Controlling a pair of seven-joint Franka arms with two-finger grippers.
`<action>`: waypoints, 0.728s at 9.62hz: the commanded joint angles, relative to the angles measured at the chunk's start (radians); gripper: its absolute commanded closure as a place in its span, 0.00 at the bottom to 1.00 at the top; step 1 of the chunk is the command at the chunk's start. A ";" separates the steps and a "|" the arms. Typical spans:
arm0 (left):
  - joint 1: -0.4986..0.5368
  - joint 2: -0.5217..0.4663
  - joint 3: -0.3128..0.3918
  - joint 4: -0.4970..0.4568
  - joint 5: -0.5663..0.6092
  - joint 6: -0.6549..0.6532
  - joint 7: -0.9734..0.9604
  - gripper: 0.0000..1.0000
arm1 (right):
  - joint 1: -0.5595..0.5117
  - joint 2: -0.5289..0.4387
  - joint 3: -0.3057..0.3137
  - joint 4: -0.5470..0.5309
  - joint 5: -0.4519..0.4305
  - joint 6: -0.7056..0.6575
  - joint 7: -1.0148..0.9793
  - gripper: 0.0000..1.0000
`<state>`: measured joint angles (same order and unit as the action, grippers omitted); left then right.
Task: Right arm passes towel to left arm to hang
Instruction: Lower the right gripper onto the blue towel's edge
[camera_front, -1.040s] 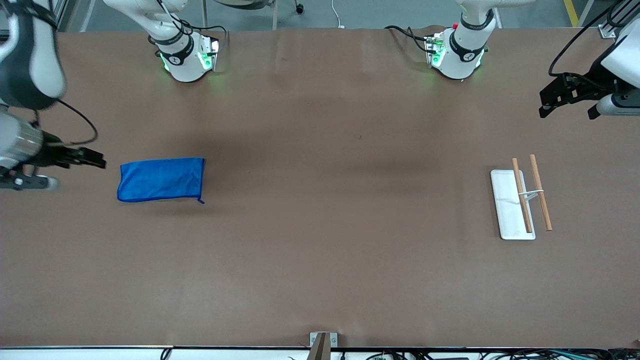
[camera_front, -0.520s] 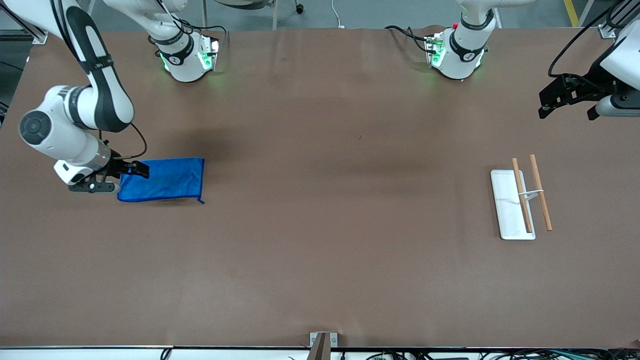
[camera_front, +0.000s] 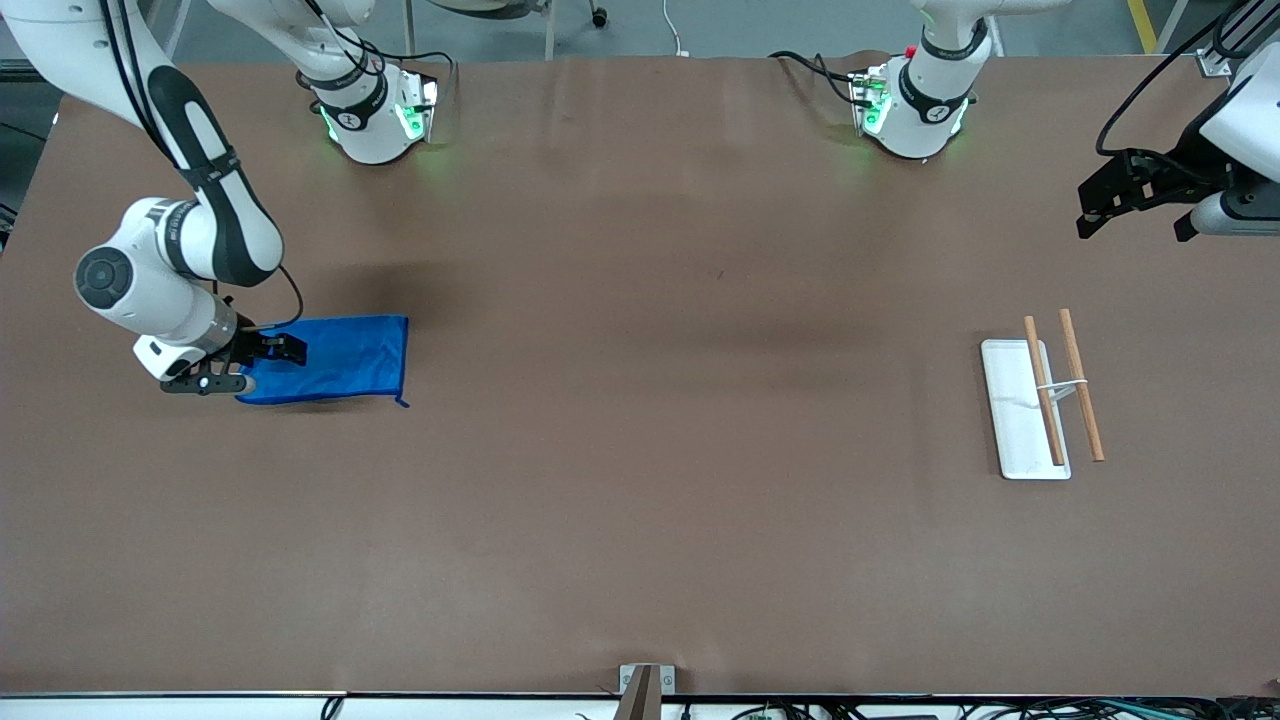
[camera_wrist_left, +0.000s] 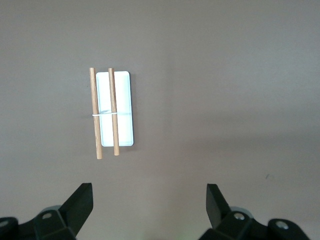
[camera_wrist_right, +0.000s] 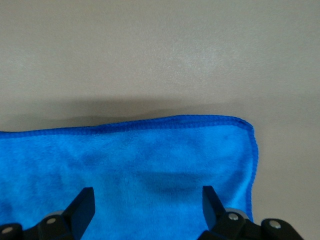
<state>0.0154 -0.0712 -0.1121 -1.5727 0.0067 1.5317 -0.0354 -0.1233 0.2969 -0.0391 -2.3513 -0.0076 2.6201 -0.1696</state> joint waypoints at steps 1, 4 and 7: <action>-0.003 0.028 -0.001 -0.009 0.007 -0.007 0.000 0.00 | 0.002 0.008 0.007 -0.043 -0.014 0.069 0.001 0.05; -0.002 0.028 -0.001 -0.007 0.006 -0.005 0.000 0.00 | 0.005 0.033 0.007 -0.081 -0.012 0.127 0.001 0.17; -0.008 0.045 -0.006 -0.016 0.004 -0.005 -0.004 0.00 | 0.013 0.036 0.008 -0.097 -0.012 0.135 0.002 0.72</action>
<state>0.0137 -0.0563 -0.1147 -1.5740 0.0067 1.5310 -0.0354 -0.1173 0.3423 -0.0341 -2.4179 -0.0078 2.7463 -0.1697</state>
